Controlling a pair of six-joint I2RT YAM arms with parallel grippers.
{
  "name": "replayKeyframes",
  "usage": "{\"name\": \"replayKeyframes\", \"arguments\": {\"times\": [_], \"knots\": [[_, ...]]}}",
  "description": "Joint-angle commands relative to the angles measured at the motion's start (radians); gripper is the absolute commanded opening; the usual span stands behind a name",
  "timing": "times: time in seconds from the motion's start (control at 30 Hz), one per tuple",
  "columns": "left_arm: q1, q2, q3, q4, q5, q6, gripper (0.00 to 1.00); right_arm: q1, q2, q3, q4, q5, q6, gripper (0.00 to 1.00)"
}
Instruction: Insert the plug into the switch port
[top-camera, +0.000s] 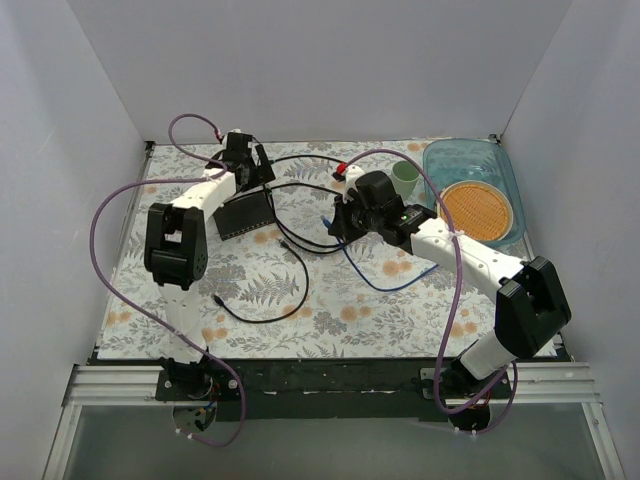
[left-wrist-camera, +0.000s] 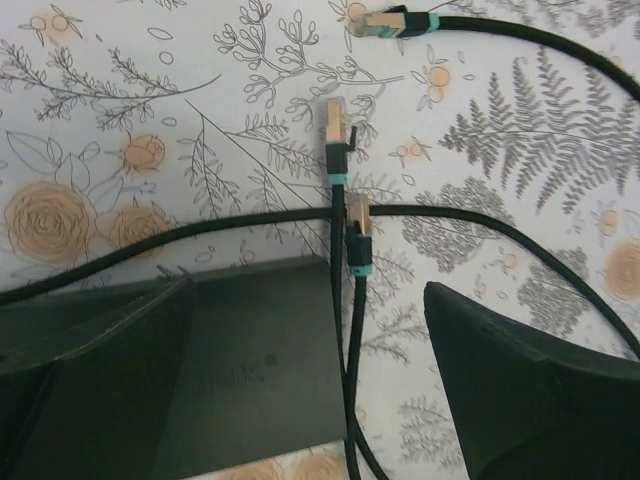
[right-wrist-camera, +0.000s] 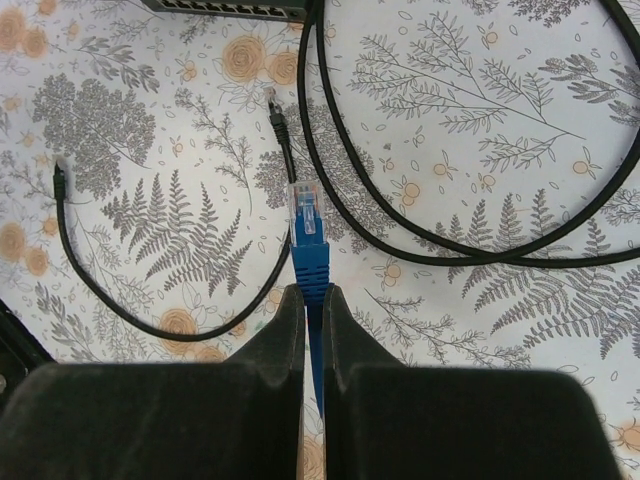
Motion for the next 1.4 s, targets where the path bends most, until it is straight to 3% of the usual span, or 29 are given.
{"name": "replayKeyframes", "arguments": {"times": [0.0, 0.23, 0.37, 0.63, 0.73, 1.23, 1.33, 1.37], "knots": [[0.001, 0.087, 0.14, -0.051, -0.08, 0.119, 0.98, 0.006, -0.02, -0.006, 0.001, 0.02, -0.026, 0.01], [0.003, 0.147, 0.21, -0.128, -0.077, 0.188, 0.91, 0.005, -0.028, -0.027, 0.013, 0.018, -0.019, 0.01], [0.0, 0.1, 0.125, -0.125, -0.043, 0.174, 0.8, 0.006, -0.017, -0.016, 0.005, 0.012, -0.02, 0.01], [0.0, 0.048, -0.019, -0.105, -0.058, 0.171, 0.77, 0.006, -0.006, 0.003, 0.001, -0.011, -0.019, 0.01], [0.0, 0.045, -0.036, -0.134, -0.043, 0.165, 0.7, 0.006, -0.011, 0.0, -0.001, -0.02, -0.017, 0.01], [-0.002, -0.202, -0.307, -0.146, 0.127, 0.006, 0.7, 0.106, -0.003, 0.023, -0.013, -0.034, -0.071, 0.01], [0.0, -0.247, -0.335, -0.148, 0.111, -0.013, 0.72, 0.133, 0.005, 0.024, -0.01, -0.028, -0.076, 0.01], [0.0, -0.257, -0.341, -0.151, 0.089, -0.016, 0.77, 0.141, 0.009, 0.024, -0.007, -0.027, -0.076, 0.01]]}}
